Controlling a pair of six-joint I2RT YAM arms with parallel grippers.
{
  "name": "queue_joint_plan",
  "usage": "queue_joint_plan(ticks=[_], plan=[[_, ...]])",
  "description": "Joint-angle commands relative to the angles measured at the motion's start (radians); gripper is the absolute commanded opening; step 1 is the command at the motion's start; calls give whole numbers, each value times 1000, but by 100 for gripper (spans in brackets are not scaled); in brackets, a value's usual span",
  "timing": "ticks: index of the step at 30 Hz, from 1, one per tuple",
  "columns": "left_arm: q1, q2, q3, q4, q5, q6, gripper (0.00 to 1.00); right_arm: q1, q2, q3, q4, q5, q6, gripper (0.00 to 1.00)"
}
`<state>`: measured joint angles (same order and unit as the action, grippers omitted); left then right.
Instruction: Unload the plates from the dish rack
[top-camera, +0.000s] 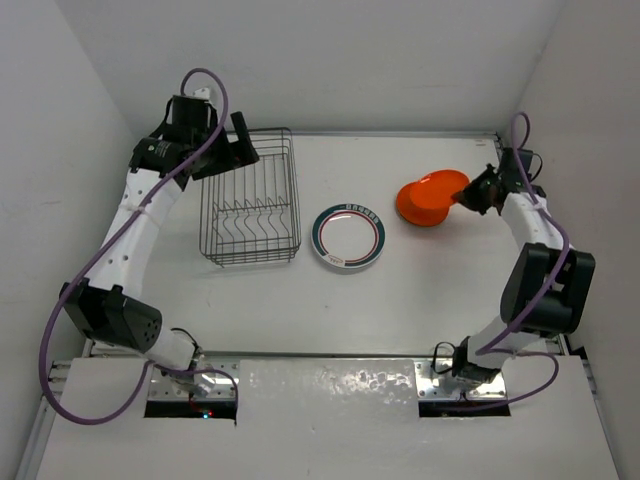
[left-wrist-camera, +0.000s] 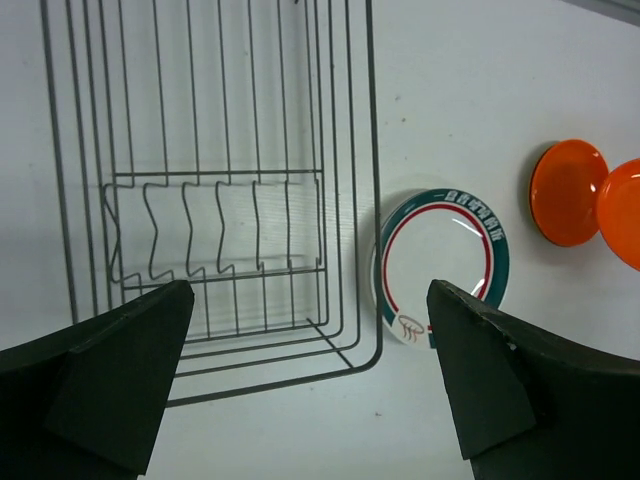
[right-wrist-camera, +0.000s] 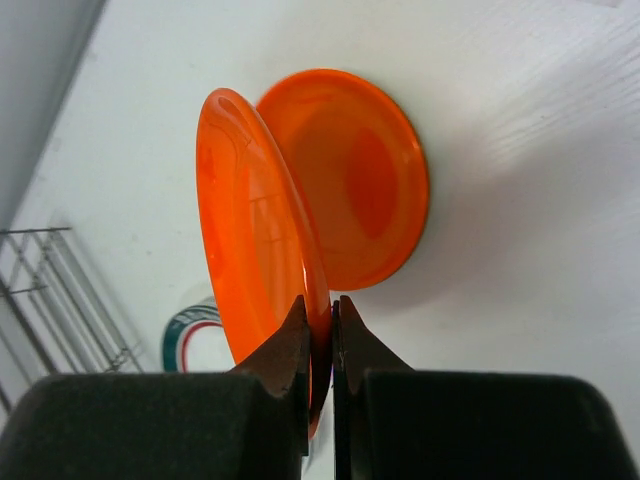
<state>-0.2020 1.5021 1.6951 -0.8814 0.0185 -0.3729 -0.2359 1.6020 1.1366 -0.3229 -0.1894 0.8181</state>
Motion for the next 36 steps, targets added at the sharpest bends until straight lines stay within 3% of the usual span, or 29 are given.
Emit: queue_joint_plan(ticks=[1, 9, 10, 11, 13, 15, 19, 20, 28, 32, 36], plan=[[3, -25, 17, -60, -48, 65, 100, 12, 58, 46, -7, -2, -88, 2], [3, -118, -49, -68, -54, 95, 100, 14, 164, 109, 30, 67, -115, 11], [3, -129, -63, -68, -55, 95, 100, 15, 168, 123, 15, 79, -114, 20], [3, -140, -75, -68, -60, 91, 100, 15, 170, 127, 13, 84, -114, 42], [3, -166, -107, -70, -74, 95, 100, 17, 173, 130, 15, 71, -122, 52], [3, -178, -126, -73, -87, 101, 100, 17, 170, 127, 1, 67, -131, 75], [3, -178, -137, -74, -100, 106, 100, 17, 136, 115, -15, 61, -131, 89], [3, -177, -143, -70, -98, 104, 100, 17, 127, 109, -16, 58, -120, 99], [3, -145, -153, -42, -103, 92, 100, 32, 86, 61, -71, 39, -125, 99], [3, -141, -150, -16, -216, 71, 100, 87, -23, 74, -161, 62, -207, 99], [3, -140, -146, 24, -414, 98, 100, 217, -189, 185, -352, 305, -429, 99]])
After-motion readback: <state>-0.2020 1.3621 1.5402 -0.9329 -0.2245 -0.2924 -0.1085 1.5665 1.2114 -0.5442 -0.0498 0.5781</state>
